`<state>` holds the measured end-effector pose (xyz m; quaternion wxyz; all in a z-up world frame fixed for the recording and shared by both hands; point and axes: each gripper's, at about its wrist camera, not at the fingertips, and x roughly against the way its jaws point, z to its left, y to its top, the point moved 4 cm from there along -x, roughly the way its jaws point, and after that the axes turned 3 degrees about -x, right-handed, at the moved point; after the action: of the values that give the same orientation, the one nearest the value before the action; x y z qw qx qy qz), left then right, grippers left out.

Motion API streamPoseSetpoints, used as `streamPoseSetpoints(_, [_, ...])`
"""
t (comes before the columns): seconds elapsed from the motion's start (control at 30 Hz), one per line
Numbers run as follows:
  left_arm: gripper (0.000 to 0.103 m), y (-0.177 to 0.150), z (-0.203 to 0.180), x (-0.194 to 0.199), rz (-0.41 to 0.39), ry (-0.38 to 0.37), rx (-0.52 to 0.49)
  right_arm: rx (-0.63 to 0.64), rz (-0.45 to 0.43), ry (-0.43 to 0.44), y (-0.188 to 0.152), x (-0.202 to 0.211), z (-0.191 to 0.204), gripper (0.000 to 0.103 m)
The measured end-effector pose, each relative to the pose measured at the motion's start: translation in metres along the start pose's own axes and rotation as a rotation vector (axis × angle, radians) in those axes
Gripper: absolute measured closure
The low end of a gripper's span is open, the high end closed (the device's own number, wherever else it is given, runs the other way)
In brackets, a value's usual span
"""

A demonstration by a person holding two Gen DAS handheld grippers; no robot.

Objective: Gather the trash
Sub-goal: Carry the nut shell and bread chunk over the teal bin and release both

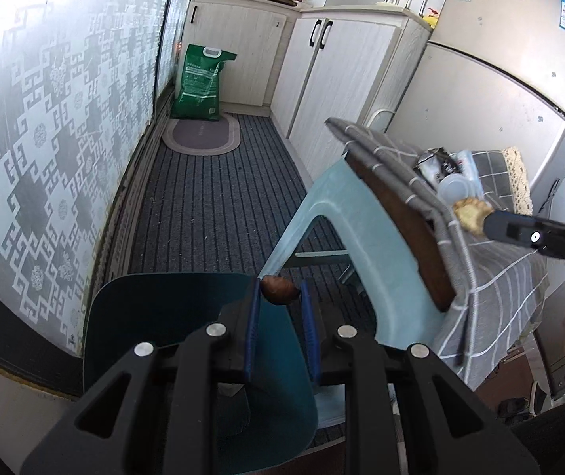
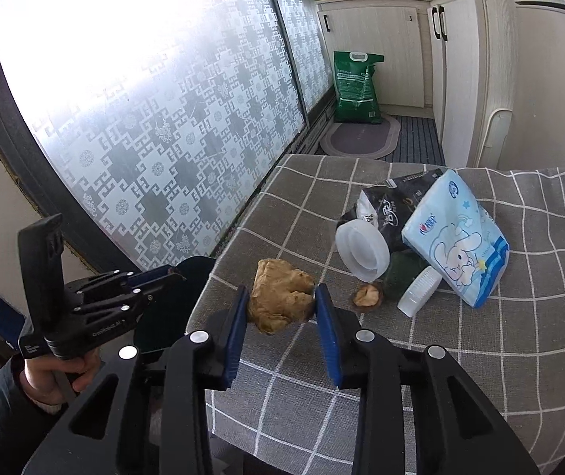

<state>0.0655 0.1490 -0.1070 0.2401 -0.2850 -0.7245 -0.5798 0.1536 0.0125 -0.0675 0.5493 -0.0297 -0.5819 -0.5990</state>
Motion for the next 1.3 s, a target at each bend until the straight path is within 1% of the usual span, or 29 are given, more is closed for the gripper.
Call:
streamPoseSetpoints(0.13, [0.081, -0.015, 0.013, -0.011, 0.056, 0.048, 0.005, 0.017, -0.012, 0.015, 0.003, 0.002, 0.013, 0.069])
streamPoseSetpoints(0.33, [0.081, -0.037, 0.030, -0.025, 0.145, 0.090, 0.017, 0.059, -0.016, 0.054, 0.005, 0.001, 0.041, 0.069])
streamPoseSetpoints(0.67, [0.081, -0.064, 0.049, -0.042, 0.262, 0.128, 0.038, 0.129, 0.029, 0.098, 0.002, -0.022, 0.085, 0.069])
streamPoseSetpoints(0.83, [0.081, -0.074, 0.057, -0.048, 0.297, 0.131, 0.053, 0.173, 0.066, 0.087, -0.003, -0.040, 0.103, 0.069])
streamPoseSetpoints(0.87, [0.080, -0.074, 0.057, -0.048, 0.297, 0.131, 0.052, 0.185, 0.076, 0.079, -0.005, -0.043, 0.106, 0.069])
streamPoseSetpoints(0.9, [0.077, -0.073, 0.056, -0.046, 0.287, 0.132, 0.047, 0.200, 0.089, 0.066, -0.007, -0.048, 0.108, 0.069])
streamPoseSetpoints(0.97, [0.072, -0.070, 0.054, -0.041, 0.255, 0.121, 0.035, 0.221, 0.114, 0.049, -0.012, -0.057, 0.111, 0.069])
streamPoseSetpoints(1.07, [0.070, -0.065, 0.055, -0.034, 0.211, 0.116, 0.020, 0.244, 0.140, 0.035, -0.018, -0.069, 0.115, 0.069])
streamPoseSetpoints(1.17, [0.070, -0.057, 0.055, -0.022, 0.164, 0.116, 0.019, 0.265, 0.146, 0.015, -0.020, -0.075, 0.118, 0.069])
streamPoseSetpoints(1.3, [0.072, -0.041, 0.054, 0.002, 0.060, 0.128, 0.012, 0.307, 0.145, 0.000, -0.023, -0.079, 0.127, 0.069])
